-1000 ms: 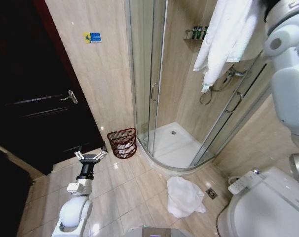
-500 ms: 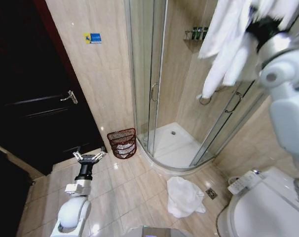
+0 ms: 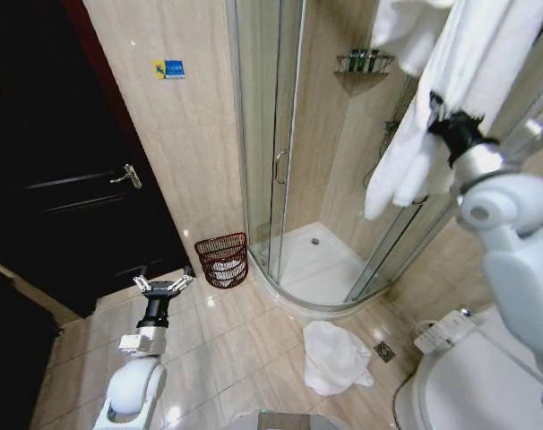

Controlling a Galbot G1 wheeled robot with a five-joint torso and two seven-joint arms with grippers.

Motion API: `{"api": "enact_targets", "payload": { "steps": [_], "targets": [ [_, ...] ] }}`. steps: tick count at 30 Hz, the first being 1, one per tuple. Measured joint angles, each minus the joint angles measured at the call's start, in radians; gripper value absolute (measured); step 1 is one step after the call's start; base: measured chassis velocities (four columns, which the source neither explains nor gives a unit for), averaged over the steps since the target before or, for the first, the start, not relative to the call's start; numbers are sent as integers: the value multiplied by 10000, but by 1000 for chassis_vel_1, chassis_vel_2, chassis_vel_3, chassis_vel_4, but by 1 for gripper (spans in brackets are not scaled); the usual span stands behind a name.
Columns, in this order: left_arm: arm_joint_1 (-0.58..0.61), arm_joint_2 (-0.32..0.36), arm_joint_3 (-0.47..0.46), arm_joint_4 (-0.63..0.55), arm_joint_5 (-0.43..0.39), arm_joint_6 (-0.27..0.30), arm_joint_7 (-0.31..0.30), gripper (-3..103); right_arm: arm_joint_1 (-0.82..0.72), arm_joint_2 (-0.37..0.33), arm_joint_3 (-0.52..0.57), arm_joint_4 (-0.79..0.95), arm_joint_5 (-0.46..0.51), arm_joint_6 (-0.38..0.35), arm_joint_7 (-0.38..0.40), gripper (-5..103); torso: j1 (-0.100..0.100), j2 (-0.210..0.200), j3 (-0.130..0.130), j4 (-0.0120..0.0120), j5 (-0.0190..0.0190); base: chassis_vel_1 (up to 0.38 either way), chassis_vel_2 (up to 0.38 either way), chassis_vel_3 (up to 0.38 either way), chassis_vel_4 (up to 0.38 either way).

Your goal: Discard the used towel into the hamper.

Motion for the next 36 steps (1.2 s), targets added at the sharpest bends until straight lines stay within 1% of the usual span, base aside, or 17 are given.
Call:
{"api": "enact_targets", "payload": {
  "steps": [2, 4, 7, 8, 12, 13, 14, 15, 18, 19, 22, 23, 24, 25, 27, 32, 36],
  "targets": [
    [1, -10, 47, -13, 8, 5, 19, 100, -685, 203, 220, 301, -163, 97, 25, 5, 2, 0, 0, 2, -6, 0, 0, 0, 0],
    [2, -12, 57, -23, 10, 5, 26, 100, -874, 269, 265, 378, -223, 119, 38, 5, 2, 0, 0, 4, -5, 0, 0, 0, 0],
    [12, -10, 69, -75, 6, 2, 33, 100, -2039, 703, 485, 831, -635, 273, 89, 5, 1, 0, -2, 7, -13, 0, 0, 0, 0],
    [12, -10, 69, -75, 6, 2, 33, 100, -2039, 703, 485, 831, -635, 273, 89, 5, 1, 0, -2, 7, -13, 0, 0, 0, 0],
    [24, 43, 69, -79, -24, -27, 37, 100, -3082, 1252, 579, 1147, -1111, 366, 73, 5, 1, 0, -1, 2, -4, 0, 0, 0, 0],
    [24, 43, 69, -79, -24, -27, 37, 100, -3082, 1252, 579, 1147, -1111, 366, 73, 5, 1, 0, -1, 2, -4, 0, 0, 0, 0],
    [15, 62, 70, -69, -37, -43, 38, 100, -3434, 1532, 648, 1286, -1336, 413, 57, 5, 2, -1, 0, 4, -3, 0, 0, 0, 0],
    [12, 64, 70, -64, -41, -47, 39, 100, -3505, 1593, 667, 1320, -1377, 425, 54, 5, 2, 0, -1, 4, -5, 0, 0, 0, 0],
    [-8, 101, 93, -56, -87, -57, 49, 100, -4345, 2394, 845, 1655, -1973, 614, -78, 5, 2, 0, -2, 8, -11, 0, 0, 0, 0],
    [-8, 101, 93, -56, -87, -57, 49, 100, -4345, 2394, 845, 1655, -1973, 614, -78, 5, 2, 0, -2, 8, -11, 0, 0, 0, 0],
    [-46, 154, 117, -45, -139, -58, 84, 100, -5426, 3243, 977, 1897, -2725, 900, -311, 5, 1, 0, -2, 4, -11, 0, 0, 0, 0],
    [-46, 154, 117, -45, -139, -58, 84, 100, -5426, 3243, 977, 1897, -2725, 900, -311, 5, 1, 0, -2, 4, -11, 0, 0, 0, 0],
    [-63, 174, 128, -26, -157, -58, 96, 100, -5887, 3551, 1022, 2020, -2970, 961, -446, 5, 2, 0, -2, 4, -12, 0, 0, 0, 0],
    [-63, 174, 128, -26, -157, -58, 96, 100, -5887, 3551, 1022, 2020, -2970, 961, -446, 5, 2, 0, -2, 4, -12, 0, 0, 0, 0],
    [-101, 217, 156, 16, -179, -62, 124, 100, -6491, 4007, 1020, 2136, -3468, 1099, -547, 5, 1, 0, -2, 1, -8, 0, 0, 0, 0],
    [-138, 224, 203, 113, -190, -162, 144, 100, -6830, 4462, 963, 2403, -3711, 1137, -453, 5, 1, 0, -2, 4, -12, 0, 0, 0, 0],
    [-124, 238, 239, 243, -239, -329, 158, 100, -7273, 5240, 747, 2618, -4229, 1245, -385, 5, 1, 0, -2, 6, -12, 0, 0, 0, 0]
  ]
}}
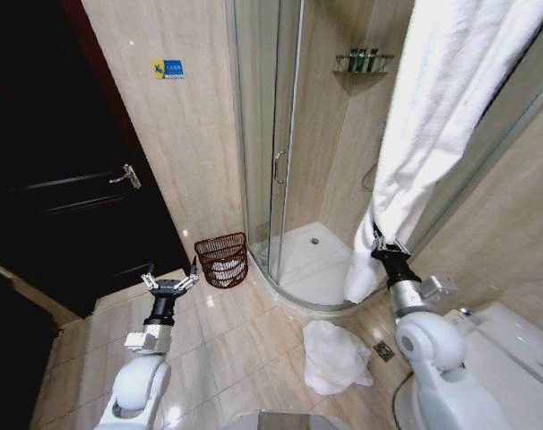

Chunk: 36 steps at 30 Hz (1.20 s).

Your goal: Discard the used towel into the hamper.

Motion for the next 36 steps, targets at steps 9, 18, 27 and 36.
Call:
{"api": "enact_targets", "payload": {
  "steps": [9, 18, 27, 36],
  "targets": [
    [-274, 153, 21, 111, -234, 53, 124, 100, -865, 1256, -102, -372, -1281, 730, -560, 5, -1, 1, 0, -2, 2, 0, 0, 0, 0],
    [-359, 156, 103, 228, -245, 43, 177, 100, -1216, 1672, -82, -707, -1677, 1113, -712, 5, 0, 1, 0, -1, 2, 0, 0, 0, 0],
    [-371, 157, 83, 243, -250, 4, 188, 100, -1349, 1813, -113, -813, -1813, 1365, -810, 5, 0, 0, 0, -2, 2, 0, 0, 0, 0],
    [-318, 130, 57, 175, -214, -17, 199, 100, -1394, 1811, -103, -832, -1830, 1556, -811, 5, 0, 0, 1, -2, 4, 0, 0, 0, 0]
  ]
}}
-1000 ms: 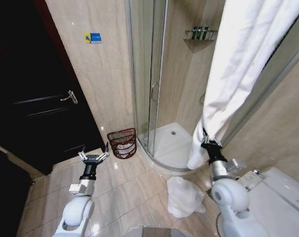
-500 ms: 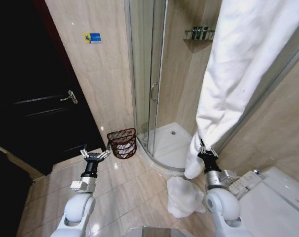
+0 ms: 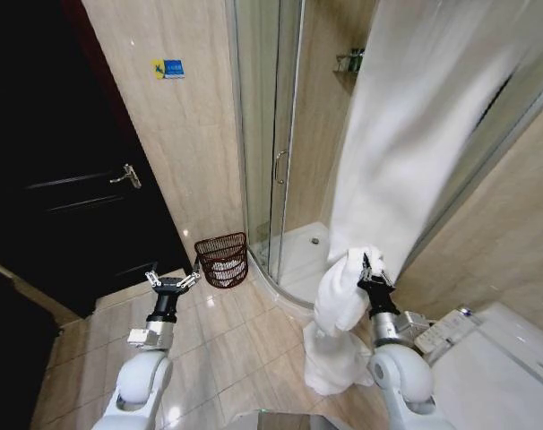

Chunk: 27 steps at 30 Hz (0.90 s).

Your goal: Discard the used towel into the hamper.

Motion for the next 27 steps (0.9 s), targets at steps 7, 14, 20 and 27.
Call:
{"api": "enact_targets", "payload": {
  "steps": [7, 14, 20, 27],
  "targets": [
    [-8, -10, -8, -56, 24, 0, 19, 100, -57, -27, 91, -39, -6, 151, -16, 5, 0, 0, 0, 0, -1, 0, 0, 0, 0],
    [53, -25, -17, -83, 30, 1, 24, 100, -58, -31, 59, 57, -22, 169, -15, 5, 0, 0, 0, 0, -1, 0, 0, 0, 0],
    [88, -5, -42, -71, 14, -15, 26, 100, -163, -35, -7, 882, -25, -63, -21, 5, 0, 0, 0, 0, -1, 0, 0, 0, 0],
    [70, -19, -6, -86, -14, 23, 27, 100, -54, -310, 4, 2086, -183, -736, 312, 5, 0, 1, 0, 0, -3, 0, 0, 0, 0]
  ]
}}
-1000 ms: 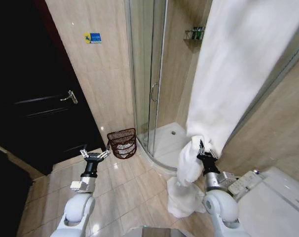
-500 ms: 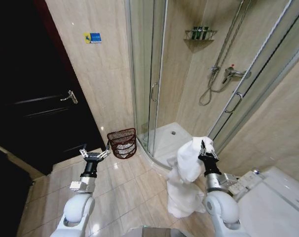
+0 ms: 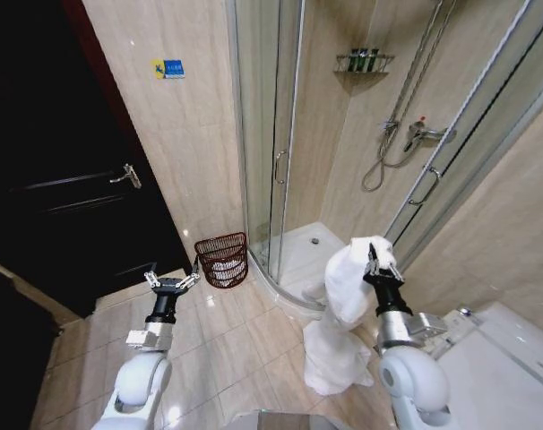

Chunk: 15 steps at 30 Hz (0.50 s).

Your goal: Discard the used towel into the hamper.

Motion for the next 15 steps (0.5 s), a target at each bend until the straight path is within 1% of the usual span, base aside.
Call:
{"api": "enact_targets", "payload": {
  "steps": [5, 10, 12, 15],
  "targets": [
    [15, 48, -19, -37, -120, 48, 93, 100, -7, -84, -79, 800, -130, -364, 313, 5, 0, 0, 0, -1, 1, 0, 0, 0, 0],
    [99, 70, -73, -82, -130, 233, 230, 100, -106, -87, -128, 964, -333, -410, 416, 5, 0, 0, 0, 0, 0, 0, 0, 0, 0],
    [177, 81, -93, -166, -115, 330, 386, 100, -290, -18, -144, 968, -635, -315, 398, 5, 0, 0, 0, -1, 1, 0, 0, 0, 0],
    [174, 68, -94, -185, -64, 342, 426, 100, -396, 58, -178, 968, -689, -259, 396, 5, 0, 0, 0, -2, 1, 0, 0, 0, 0]
  ]
}}
